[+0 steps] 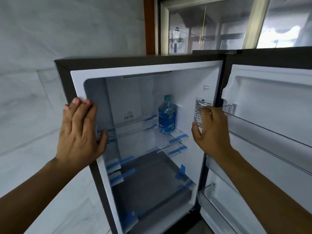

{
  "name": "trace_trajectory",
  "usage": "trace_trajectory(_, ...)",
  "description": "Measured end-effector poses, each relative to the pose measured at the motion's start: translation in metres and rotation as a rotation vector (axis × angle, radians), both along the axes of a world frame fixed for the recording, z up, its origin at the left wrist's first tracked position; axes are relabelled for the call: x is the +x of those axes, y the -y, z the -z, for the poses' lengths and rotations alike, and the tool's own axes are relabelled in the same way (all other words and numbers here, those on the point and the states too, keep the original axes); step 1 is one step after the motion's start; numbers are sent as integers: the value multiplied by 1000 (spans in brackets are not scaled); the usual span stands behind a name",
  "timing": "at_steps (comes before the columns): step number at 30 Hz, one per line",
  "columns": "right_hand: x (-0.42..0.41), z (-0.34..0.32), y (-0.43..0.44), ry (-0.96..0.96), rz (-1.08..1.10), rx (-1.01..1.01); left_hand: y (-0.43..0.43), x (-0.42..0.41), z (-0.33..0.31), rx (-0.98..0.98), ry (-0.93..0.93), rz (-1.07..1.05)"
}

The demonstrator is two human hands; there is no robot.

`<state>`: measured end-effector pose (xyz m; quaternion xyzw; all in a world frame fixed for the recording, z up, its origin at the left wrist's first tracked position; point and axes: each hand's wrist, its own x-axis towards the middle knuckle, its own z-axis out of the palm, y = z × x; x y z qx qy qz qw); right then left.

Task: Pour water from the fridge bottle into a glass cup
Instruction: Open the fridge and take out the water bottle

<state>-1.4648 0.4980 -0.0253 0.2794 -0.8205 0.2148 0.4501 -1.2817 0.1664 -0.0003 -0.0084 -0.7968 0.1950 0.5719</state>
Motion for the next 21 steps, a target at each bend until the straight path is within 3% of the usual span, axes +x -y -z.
trace_trajectory(3, -16, 22, 33, 261, -225, -201, -1, 0, -1, 12, -14, -14)
trace_trajectory(6, -53, 39, 67, 657, -298, -426, -2, 1, -2, -14, -16, -33)
trace_trajectory(9, -105, 48, 94, 923, -330, -574, -3, 1, -1, -7, -23, -65)
trace_trajectory(15, -177, 65, 128, 876, -220, -643, -7, 2, -3, -36, -44, -94)
trace_trajectory(21, -196, 81, 144, 892, -295, -710, -6, 3, -3, -63, -48, -126)
